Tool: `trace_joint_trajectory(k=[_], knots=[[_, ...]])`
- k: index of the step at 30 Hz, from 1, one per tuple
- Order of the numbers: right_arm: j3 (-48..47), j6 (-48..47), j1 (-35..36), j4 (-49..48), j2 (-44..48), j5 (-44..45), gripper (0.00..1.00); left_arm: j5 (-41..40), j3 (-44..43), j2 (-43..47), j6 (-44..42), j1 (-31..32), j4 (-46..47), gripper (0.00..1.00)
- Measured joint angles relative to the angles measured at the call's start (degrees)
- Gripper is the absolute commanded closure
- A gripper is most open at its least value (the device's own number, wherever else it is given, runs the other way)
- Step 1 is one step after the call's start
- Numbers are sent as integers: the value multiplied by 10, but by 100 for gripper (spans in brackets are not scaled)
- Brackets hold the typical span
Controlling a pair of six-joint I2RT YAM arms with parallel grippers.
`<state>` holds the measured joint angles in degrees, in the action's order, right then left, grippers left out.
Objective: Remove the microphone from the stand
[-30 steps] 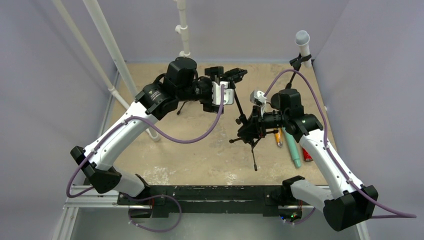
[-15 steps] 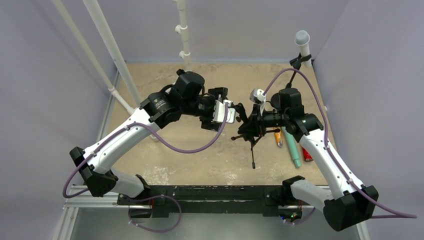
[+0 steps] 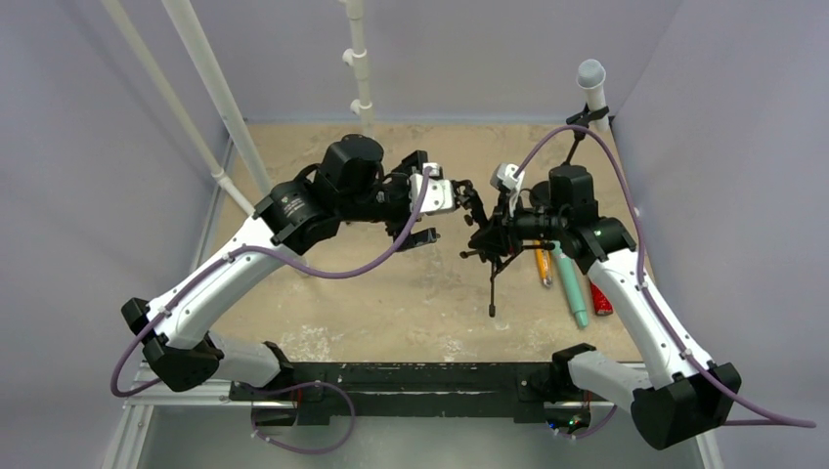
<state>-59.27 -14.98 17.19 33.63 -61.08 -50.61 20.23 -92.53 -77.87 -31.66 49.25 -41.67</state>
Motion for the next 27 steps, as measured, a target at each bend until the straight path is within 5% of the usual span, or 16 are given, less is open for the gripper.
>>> trace_joint_trajectory(k=[16, 27], knots=[[-57, 34, 0, -28, -39, 16, 100, 100, -6, -40, 401, -24, 94, 34], [-57, 45, 0, -33, -39, 11, 100, 129, -16, -116, 533, -54, 140, 37]])
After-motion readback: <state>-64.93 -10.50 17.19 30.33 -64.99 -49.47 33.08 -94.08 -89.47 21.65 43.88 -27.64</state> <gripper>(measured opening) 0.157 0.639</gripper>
